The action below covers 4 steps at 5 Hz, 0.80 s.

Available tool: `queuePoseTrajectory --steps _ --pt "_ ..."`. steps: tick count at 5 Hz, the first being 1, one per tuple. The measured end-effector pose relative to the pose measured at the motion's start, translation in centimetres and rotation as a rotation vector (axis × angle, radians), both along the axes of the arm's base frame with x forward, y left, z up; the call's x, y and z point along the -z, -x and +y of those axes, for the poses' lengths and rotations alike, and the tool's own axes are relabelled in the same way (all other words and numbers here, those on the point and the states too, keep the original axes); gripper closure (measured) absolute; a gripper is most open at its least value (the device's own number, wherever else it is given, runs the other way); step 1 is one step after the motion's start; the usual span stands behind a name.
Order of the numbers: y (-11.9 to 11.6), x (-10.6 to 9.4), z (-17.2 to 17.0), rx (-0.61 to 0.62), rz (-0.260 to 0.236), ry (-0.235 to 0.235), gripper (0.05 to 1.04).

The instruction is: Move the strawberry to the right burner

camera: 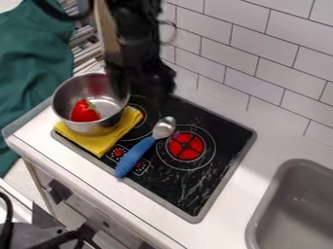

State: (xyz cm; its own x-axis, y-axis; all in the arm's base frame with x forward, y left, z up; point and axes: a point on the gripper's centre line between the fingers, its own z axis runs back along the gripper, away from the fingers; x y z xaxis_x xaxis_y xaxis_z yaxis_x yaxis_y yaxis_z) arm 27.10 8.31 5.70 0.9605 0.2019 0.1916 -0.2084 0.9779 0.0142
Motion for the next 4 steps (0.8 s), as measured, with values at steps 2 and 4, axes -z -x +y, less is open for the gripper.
queuePoseTrajectory --steps 2,4 --pt "0.8 0.5 7.3 -0.145 0.005 -0.003 0.083" --pt "1.8 3.5 9.6 -0.168 0.086 0.009 0.083"
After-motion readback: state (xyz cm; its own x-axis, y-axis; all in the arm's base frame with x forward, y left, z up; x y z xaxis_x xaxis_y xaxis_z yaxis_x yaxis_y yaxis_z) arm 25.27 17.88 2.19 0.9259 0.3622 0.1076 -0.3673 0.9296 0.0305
